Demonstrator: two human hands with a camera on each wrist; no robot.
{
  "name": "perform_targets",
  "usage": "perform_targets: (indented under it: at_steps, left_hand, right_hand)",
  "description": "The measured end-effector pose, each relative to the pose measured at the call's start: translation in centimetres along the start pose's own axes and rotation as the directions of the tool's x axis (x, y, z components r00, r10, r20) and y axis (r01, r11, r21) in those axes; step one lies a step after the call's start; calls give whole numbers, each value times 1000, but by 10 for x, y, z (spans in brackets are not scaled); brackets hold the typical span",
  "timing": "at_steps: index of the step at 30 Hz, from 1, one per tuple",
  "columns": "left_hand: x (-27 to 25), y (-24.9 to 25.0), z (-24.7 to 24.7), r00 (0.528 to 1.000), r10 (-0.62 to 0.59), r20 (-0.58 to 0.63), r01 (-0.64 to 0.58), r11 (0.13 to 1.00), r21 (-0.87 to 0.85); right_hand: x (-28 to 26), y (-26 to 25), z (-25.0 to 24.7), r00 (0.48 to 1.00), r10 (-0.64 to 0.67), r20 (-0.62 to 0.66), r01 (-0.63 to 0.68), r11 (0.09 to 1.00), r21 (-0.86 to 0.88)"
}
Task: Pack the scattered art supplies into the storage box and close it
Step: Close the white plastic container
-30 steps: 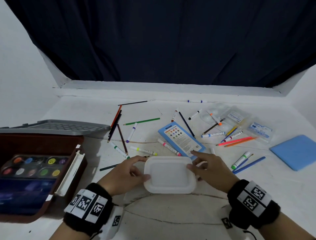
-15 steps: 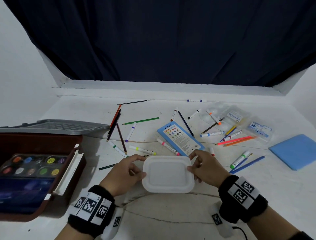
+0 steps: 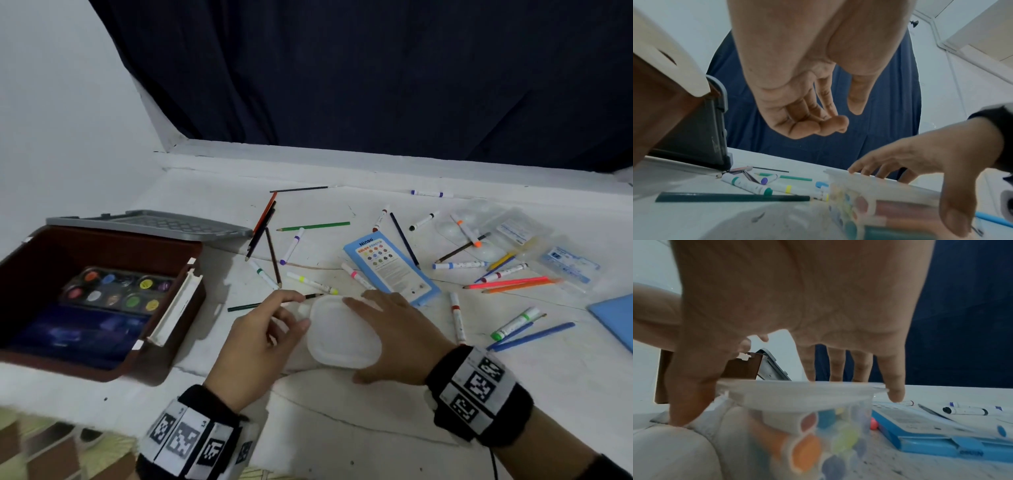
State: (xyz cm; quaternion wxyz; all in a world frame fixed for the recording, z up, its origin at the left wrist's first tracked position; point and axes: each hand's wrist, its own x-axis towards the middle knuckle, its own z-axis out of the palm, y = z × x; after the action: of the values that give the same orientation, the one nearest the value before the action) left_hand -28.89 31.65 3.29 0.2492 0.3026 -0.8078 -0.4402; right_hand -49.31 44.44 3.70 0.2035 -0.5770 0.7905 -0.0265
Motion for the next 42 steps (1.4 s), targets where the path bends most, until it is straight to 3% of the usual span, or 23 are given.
perform_targets:
  at_steps: [3,6,10,14,19,25,28,31,35,39,42]
  left_hand:
    - [-11,16,-6,999,37,-34,-37,999,-3]
    - [-19,33,-16,995,40,-90,-43,999,-25]
    - [-21,48,-33,974,88,-207,-92,996,-10]
    - [-22,51,-59,949,127,-290,-134,991,-5]
    - [-26,32,-109,918,144,-370,-160,987,-13]
    - [-31,-24,-203,913,145,-382,-174,984,-42]
    - [-29,-62,-258,932,142,-334,-158,987,-22]
    - [-25,-94,-305,946,191,-260,-162,978,128]
    - [-17,-129,-349,957,260,-132,-198,913,358]
    - [-3,-162,-369,982,187,-7,-164,879,448]
    - [1,-176,-367,986,159,59,-167,853,494]
  right_hand:
    - [5,2,0,999,17,-29,-16,1000,26]
    - [6,-1,1,993,90,-80,-69,969,239]
    - [4,-18,-10,962,172,-213,-11,802,598]
    - [5,-51,-30,936,160,-312,124,680,723]
    - [9,-109,-45,900,104,-424,247,680,690]
    - [32,-203,-37,859,84,-504,281,747,603]
    - [51,-252,-26,828,93,-553,262,807,529]
    - [66,-291,-17,815,124,-565,210,847,488]
    - [77,-329,-13,828,182,-530,130,857,498]
    - [89,-359,-8,844,216,-490,17,903,428]
    - [94,-378,-8,890,215,-401,-83,943,322]
